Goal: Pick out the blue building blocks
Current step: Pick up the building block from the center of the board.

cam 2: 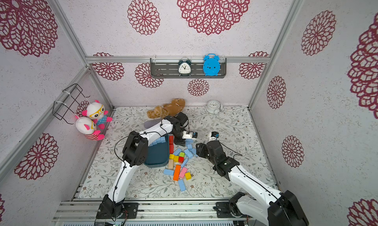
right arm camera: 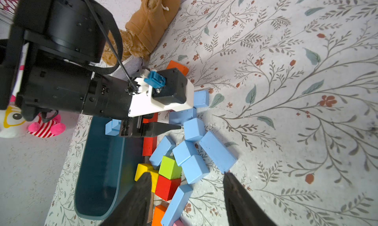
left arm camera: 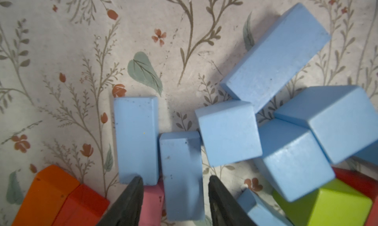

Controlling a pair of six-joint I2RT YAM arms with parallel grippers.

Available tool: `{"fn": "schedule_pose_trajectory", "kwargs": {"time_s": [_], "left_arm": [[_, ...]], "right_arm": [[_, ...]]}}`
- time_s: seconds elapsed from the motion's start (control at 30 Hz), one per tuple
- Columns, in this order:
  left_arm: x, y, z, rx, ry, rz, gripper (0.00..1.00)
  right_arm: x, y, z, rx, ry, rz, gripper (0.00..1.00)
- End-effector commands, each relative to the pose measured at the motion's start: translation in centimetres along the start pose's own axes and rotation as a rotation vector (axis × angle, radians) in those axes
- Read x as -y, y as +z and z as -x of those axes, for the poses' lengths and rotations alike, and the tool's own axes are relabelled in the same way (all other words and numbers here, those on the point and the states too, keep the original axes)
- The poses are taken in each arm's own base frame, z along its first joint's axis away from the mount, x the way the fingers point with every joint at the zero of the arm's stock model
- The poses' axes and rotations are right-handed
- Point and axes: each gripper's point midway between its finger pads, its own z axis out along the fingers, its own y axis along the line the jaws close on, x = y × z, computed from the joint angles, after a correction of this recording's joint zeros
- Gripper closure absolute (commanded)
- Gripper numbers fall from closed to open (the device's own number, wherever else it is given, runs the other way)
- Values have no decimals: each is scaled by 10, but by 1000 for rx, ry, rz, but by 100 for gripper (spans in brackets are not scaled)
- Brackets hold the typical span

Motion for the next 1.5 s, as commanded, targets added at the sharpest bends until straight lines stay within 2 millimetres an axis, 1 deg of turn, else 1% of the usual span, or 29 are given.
{"fn": "schedule_pose_trajectory", "kwargs": {"time_s": [0.0, 0.1, 0.2, 0.23, 0.33, 0.43, 0.57, 0.67, 0.8, 0.97, 1.03, 1.2, 1.33, 1.47], "left_arm": [[24, 6, -8, -50, 80, -84, 45], [19, 8, -7, -50, 69, -60, 45], [16, 13, -6, -47, 54, -50, 53], [15, 15, -5, -45, 46, -47, 53], [17, 17, -4, -45, 42, -57, 53], [21, 13, -3, -41, 37, -66, 52], [23, 11, -1, -20, 20, -59, 48], [25, 11, 2, 0, 3, -64, 49], [30, 6, 3, 0, -14, -86, 50], [27, -15, 8, 57, -81, -77, 49], [26, -19, 9, 75, -93, -70, 46], [15, -7, 3, 40, -102, -18, 43], [6, 0, -1, 14, -104, 3, 43], [3, 7, -4, 2, -92, 15, 43]], "right_arm": [[0, -6, 11, 44, -6, -5, 41], [2, -6, 10, 45, -7, -9, 41], [3, -6, 10, 43, -9, -11, 41], [3, -6, 9, 42, -9, -13, 41], [5, -6, 9, 41, -9, -17, 41], [6, -6, 9, 44, -7, -18, 41], [7, -3, 15, 79, 7, -20, 41], [3, -4, 20, 86, 5, -13, 40], [10, -11, 23, 111, 14, -44, 40], [13, -14, 21, 129, 40, -31, 40], [11, -14, 21, 125, 39, -22, 40], [7, -11, 21, 111, 25, -7, 40], [7, -12, 24, 108, 14, -20, 40], [8, -12, 26, 107, 12, -29, 40]]}}
